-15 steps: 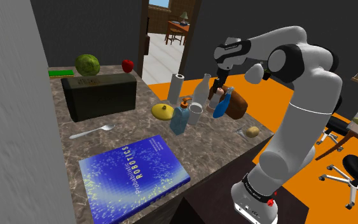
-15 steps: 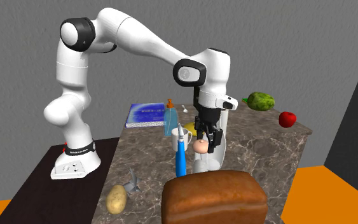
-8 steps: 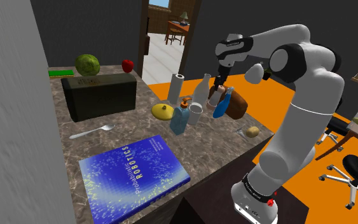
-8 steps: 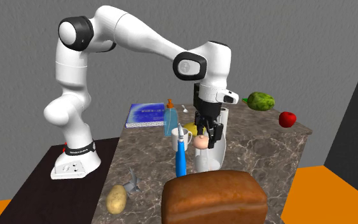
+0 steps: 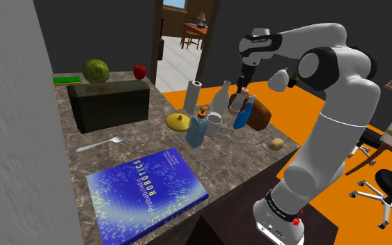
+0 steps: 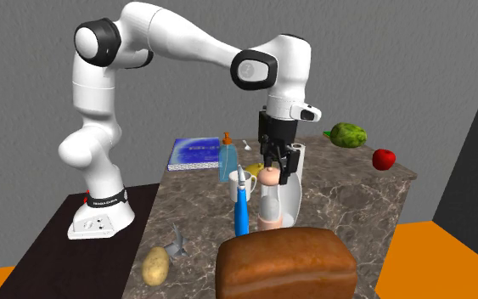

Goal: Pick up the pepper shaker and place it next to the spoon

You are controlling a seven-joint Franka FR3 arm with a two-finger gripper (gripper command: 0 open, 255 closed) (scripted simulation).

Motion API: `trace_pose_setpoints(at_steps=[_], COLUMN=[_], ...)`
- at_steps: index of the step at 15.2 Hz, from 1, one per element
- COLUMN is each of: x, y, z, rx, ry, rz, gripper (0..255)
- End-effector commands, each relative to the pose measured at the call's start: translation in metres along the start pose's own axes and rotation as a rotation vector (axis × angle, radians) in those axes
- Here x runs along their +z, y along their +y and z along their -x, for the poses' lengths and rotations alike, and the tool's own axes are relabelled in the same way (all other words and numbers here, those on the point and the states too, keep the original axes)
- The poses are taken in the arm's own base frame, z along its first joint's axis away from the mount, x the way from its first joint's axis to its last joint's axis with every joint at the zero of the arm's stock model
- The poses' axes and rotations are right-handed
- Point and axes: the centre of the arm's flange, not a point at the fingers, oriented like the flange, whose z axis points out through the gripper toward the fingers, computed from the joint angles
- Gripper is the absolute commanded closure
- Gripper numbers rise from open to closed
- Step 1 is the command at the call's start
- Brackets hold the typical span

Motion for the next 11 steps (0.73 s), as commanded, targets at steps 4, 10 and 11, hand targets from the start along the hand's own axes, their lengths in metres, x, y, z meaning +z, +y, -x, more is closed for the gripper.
trace_pose_setpoints(at_steps=[4, 10, 11], x=[-0.027, -0.059, -0.064], y=[0.0, 0.0, 0.0], z=[0.002, 0.005, 0.006], rx=[0.0, 0.0, 0.0], ry=[0.0, 0.0, 0.0], rz=[0.0, 0.0, 0.0], gripper=[255, 255, 255])
